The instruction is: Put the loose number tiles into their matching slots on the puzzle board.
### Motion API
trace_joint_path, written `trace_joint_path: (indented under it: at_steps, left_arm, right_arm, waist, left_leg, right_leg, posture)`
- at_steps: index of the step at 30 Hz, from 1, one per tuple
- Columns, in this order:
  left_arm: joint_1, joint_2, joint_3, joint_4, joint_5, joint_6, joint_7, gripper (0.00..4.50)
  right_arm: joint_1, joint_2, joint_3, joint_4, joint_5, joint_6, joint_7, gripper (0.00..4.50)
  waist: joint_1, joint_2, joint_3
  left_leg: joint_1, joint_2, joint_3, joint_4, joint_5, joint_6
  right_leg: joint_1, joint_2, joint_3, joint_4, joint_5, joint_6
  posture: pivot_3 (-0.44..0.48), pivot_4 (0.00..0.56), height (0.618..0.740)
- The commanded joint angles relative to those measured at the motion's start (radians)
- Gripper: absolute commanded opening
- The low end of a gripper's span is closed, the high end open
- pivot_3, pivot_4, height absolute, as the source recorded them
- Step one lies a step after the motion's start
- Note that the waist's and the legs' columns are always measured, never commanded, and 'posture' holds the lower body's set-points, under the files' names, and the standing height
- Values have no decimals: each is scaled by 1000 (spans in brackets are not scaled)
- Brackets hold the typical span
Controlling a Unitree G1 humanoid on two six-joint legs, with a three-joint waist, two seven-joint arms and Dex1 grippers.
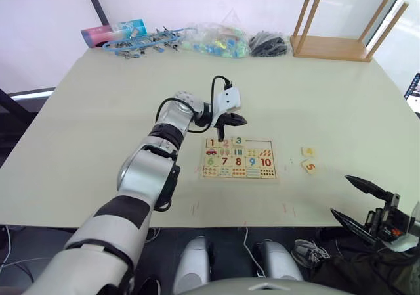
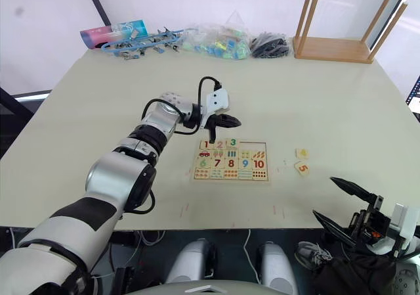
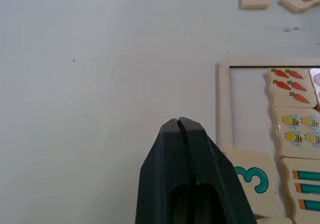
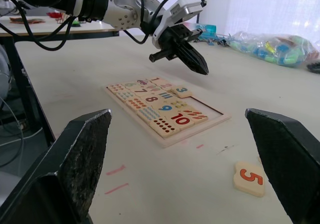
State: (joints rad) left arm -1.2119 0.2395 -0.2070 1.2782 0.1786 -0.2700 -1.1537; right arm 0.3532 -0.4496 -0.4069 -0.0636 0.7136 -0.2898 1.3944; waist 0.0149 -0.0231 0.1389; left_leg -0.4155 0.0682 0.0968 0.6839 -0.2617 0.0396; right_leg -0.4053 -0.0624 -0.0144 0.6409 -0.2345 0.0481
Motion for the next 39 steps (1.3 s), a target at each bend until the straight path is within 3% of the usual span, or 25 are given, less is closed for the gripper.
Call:
trace_joint_path:
  at_steps: [1,39]
  left_arm:
    - [-5,6,-17,5,32,-47,0,109]
    - [-22,-19,-75,49,179,-126,36,109]
  right_arm:
    - [7,0,-11,-22,11,-19,0,4500]
    - [38,15,2,-47,8,-40,-21,4500]
  waist:
    - [0,0,0]
    - [0,0,0]
  left_leg:
    - [0,0,0,0,0,0]
    - [0,0,0,0,0,0]
  right_leg:
    - [0,0,0,0,0,0]
    - [0,0,0,0,0,0]
  posture:
    - [0,150,738]
    - [0,150,738]
